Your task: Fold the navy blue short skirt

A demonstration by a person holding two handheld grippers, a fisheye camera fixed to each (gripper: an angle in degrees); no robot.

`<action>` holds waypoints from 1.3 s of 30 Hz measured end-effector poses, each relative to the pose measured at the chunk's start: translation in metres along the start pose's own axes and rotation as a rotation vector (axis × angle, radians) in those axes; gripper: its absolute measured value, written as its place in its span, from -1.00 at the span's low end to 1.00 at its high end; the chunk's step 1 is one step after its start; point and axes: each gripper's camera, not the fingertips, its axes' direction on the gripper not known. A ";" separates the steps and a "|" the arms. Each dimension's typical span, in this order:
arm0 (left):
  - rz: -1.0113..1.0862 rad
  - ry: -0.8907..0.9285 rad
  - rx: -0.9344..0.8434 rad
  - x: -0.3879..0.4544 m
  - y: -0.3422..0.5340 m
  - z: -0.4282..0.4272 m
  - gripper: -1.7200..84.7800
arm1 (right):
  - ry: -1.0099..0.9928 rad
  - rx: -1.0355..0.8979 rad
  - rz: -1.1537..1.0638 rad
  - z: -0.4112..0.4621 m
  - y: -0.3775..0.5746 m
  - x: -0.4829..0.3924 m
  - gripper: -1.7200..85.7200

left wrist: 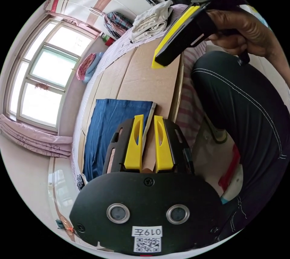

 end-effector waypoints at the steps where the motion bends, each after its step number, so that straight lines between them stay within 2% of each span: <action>1: -0.008 -0.004 -0.006 -0.004 -0.003 0.000 -0.90 | -0.036 -0.027 -0.008 0.005 -0.003 -0.001 -0.90; 4: -0.094 0.044 -0.003 -0.030 -0.009 -0.001 -0.92 | -0.157 -0.065 -0.088 0.012 -0.006 -0.013 -0.77; 6: -0.198 0.124 0.025 -0.057 -0.004 -0.003 -0.92 | -0.118 -0.054 -0.196 0.012 -0.003 -0.031 -0.74; 8: -0.256 0.178 0.057 -0.077 0.003 -0.005 -0.93 | -0.013 -0.010 -0.368 0.009 0.005 -0.060 -0.73; 12: -0.340 0.267 0.115 -0.116 0.015 -0.009 -0.93 | 0.069 0.032 -0.589 0.004 0.011 -0.100 -0.73; 17: -0.344 0.321 0.149 -0.144 0.019 -0.012 -0.93 | 0.286 0.038 -0.893 0.016 0.020 -0.156 -0.79; 23: -0.269 0.305 0.154 -0.156 0.015 -0.018 -0.93 | 0.422 0.043 -1.238 0.017 0.031 -0.202 -0.83; 28: -0.212 0.273 0.141 -0.153 0.007 -0.019 -0.93 | 0.480 0.020 -1.350 0.008 0.017 -0.217 -0.78; 32: -0.187 0.253 0.136 -0.147 0.002 -0.017 -0.92 | 0.491 0.008 -1.404 -0.001 0.001 -0.232 -0.82; 39: -0.183 0.243 0.139 -0.139 0.001 -0.012 -0.87 | 0.425 -0.034 -1.320 -0.030 -0.059 -0.238 -0.92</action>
